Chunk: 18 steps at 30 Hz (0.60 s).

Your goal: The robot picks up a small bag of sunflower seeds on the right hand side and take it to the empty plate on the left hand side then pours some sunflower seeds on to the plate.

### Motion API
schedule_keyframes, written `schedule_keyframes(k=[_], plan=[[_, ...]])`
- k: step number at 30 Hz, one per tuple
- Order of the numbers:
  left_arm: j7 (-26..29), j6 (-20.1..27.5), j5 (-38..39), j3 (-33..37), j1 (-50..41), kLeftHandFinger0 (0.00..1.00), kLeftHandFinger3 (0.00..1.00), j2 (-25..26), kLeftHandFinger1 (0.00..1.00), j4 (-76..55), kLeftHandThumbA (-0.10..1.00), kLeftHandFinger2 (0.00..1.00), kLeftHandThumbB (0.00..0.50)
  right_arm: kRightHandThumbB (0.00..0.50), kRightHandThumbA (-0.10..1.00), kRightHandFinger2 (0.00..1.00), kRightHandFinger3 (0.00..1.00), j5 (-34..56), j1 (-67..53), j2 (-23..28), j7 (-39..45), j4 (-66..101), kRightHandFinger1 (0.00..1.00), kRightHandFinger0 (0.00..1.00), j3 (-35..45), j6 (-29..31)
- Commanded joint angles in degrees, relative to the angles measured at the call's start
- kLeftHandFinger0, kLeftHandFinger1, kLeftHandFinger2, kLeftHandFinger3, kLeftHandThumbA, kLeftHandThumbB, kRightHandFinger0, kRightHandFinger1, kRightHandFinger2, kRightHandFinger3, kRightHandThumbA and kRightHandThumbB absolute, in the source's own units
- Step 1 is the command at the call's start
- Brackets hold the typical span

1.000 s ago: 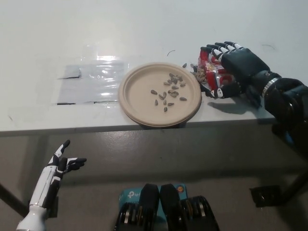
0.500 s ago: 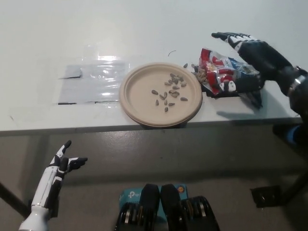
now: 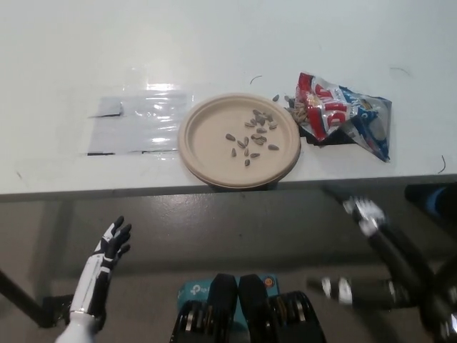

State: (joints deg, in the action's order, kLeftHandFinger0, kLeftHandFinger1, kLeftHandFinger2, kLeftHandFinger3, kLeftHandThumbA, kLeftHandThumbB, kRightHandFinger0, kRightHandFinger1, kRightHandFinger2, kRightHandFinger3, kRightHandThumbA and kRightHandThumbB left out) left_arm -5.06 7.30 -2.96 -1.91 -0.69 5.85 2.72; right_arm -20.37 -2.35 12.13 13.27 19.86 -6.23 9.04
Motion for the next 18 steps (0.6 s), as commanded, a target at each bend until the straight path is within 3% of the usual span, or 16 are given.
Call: schedule_keyframes(k=[1, 5, 8, 11, 18], plan=[[0.9, 8.6, 2.9, -0.4, -1.1, 1.0, 1.0, -1.5, 1.0, 0.4, 1.0, 1.0, 0.251, 0.251, 1.0, 1.0, 1.0, 7.4, -7.8, -5.9, -13.6, -0.6, 1.0, 1.0, 6.8, 16.2], [1.0, 9.1, 2.4, -0.5, -2.5, 1.0, 1.0, -1.9, 1.0, -0.3, 1.0, 1.0, 0.245, 0.263, 1.0, 1.0, 1.0, 6.0, -6.6, -5.6, -15.1, -13.8, 1.0, 1.0, 5.2, 17.9], [1.2, 9.2, 2.5, -0.8, -2.1, 1.0, 1.0, -2.1, 1.0, -0.1, 1.0, 1.0, 0.201, 0.272, 1.0, 1.0, 1.0, 8.7, -5.3, -5.8, -14.4, -17.0, 1.0, 1.0, 6.0, 17.9], [0.9, 9.1, 2.9, -1.1, -2.0, 1.0, 1.0, -1.8, 1.0, -0.3, 1.0, 1.0, 0.201, 0.282, 1.0, 1.0, 1.0, 10.1, -5.2, -5.9, -14.1, -17.7, 1.0, 1.0, 6.3, 17.9], [0.1, 9.6, 3.1, -1.4, -3.0, 1.0, 1.0, -1.0, 1.0, -0.7, 1.0, 1.0, 0.2, 0.256, 1.0, 1.0, 1.0, 9.0, -6.6, -5.5, -16.0, -18.6, 1.0, 1.0, 4.8, 17.9]])
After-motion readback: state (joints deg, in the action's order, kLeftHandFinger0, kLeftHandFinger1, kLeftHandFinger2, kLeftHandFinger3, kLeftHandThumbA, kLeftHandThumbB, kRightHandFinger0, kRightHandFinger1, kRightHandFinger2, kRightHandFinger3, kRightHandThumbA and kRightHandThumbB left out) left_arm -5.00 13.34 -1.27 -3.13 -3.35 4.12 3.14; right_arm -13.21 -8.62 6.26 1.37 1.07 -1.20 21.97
